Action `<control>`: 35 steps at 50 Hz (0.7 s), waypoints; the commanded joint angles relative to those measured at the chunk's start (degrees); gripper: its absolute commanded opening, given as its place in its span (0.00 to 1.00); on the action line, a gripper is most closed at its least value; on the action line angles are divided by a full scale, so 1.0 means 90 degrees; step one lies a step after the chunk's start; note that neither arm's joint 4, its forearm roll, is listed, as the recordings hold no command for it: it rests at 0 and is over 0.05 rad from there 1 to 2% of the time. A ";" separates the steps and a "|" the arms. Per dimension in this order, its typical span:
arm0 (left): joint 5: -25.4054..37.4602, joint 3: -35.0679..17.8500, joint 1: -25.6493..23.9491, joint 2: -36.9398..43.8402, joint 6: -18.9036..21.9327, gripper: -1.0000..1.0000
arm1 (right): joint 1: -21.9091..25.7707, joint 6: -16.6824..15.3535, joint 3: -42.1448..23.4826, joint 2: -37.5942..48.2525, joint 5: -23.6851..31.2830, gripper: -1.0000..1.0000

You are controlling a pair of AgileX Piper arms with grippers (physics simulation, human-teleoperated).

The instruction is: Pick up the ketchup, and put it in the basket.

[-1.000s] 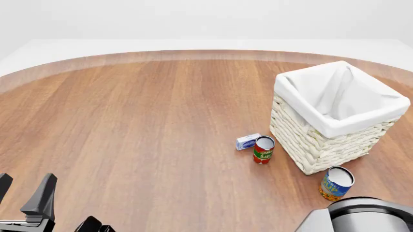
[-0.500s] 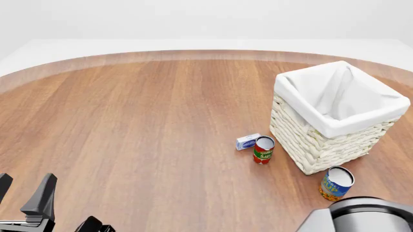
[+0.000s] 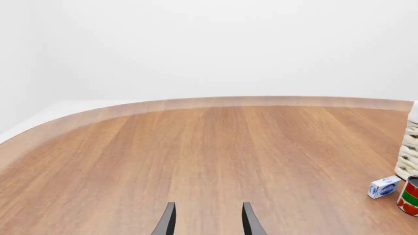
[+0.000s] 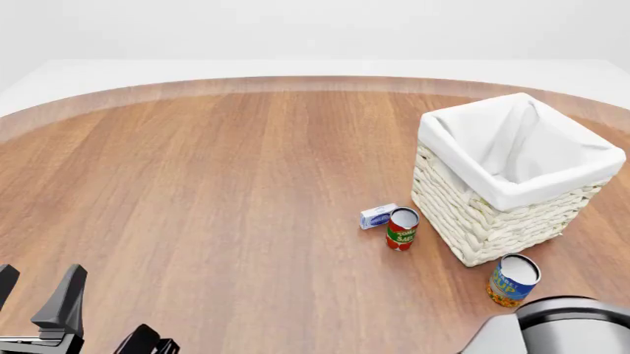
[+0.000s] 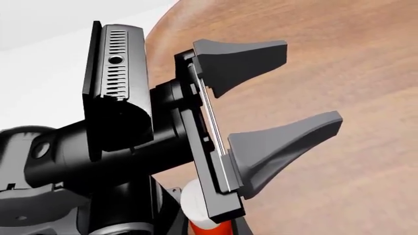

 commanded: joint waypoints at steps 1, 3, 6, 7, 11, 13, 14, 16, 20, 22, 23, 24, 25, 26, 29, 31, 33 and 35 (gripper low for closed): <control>0.0000 0.0000 0.0000 0.0000 0.0000 1.00 | -0.0026 0.0106 0.0031 -0.0071 -0.0037 0.00; 0.0000 0.0000 0.0000 -0.0001 0.0000 1.00 | -0.0032 0.0112 0.0047 -0.0093 -0.0043 0.00; 0.0000 0.0000 0.0001 0.0000 0.0000 1.00 | -0.0046 0.0103 0.0081 -0.0149 -0.0049 0.00; 0.0000 0.0000 -0.0001 0.0000 0.0000 1.00 | -0.0045 0.0107 0.0099 -0.0159 -0.0063 0.00; 0.0000 0.0000 0.0000 0.0000 0.0000 1.00 | -0.0066 0.0109 0.0133 -0.0181 -0.0089 0.00; 0.0000 0.0000 0.0000 -0.0001 -0.0001 1.00 | -0.0078 0.0110 0.0155 -0.0182 -0.0113 0.00; 0.0000 0.0000 0.0000 -0.0001 -0.0001 1.00 | -0.0084 0.0112 0.0160 -0.0179 -0.0120 0.00; 0.0000 0.0000 -0.0001 0.0000 0.0000 1.00 | -0.0088 0.0117 0.0168 -0.0179 -0.0130 0.00; 0.0000 0.0000 0.0000 0.0000 0.0001 1.00 | -0.0098 0.0140 0.0240 -0.0228 -0.0179 0.00; 0.0000 0.0000 0.0000 0.0000 0.0000 1.00 | -0.0107 0.0145 0.0269 -0.0233 -0.0206 0.00; 0.0000 0.0000 -0.0001 0.0000 0.0000 1.00 | -0.0108 0.0158 0.0281 -0.0233 -0.0218 0.00; 0.0000 0.0000 0.0001 -0.0001 -0.0001 1.00 | -0.0117 0.0161 0.0283 -0.0226 -0.0222 0.00; 0.0000 0.0000 0.0000 -0.0002 0.0000 1.00 | -0.0118 0.0160 0.0286 -0.0220 -0.0228 0.00; 0.0000 0.0000 0.0000 -0.0001 -0.0001 1.00 | -0.0126 0.0165 0.0291 -0.0228 -0.0230 0.00; 0.0000 0.0000 0.0000 0.0000 0.0000 1.00 | -0.0136 0.0179 0.0325 -0.0261 -0.0252 0.00; 0.0000 0.0000 0.0001 0.0001 0.0000 1.00 | -0.0150 0.0192 0.0344 -0.0271 -0.0265 0.00; 0.0000 0.0000 0.0000 0.0001 0.0001 1.00 | -0.0172 0.0198 0.0353 -0.0280 -0.0274 0.00; 0.0000 0.0000 -0.0001 -0.0001 0.0001 1.00 | -0.0184 0.0209 0.0360 -0.0291 -0.0280 0.00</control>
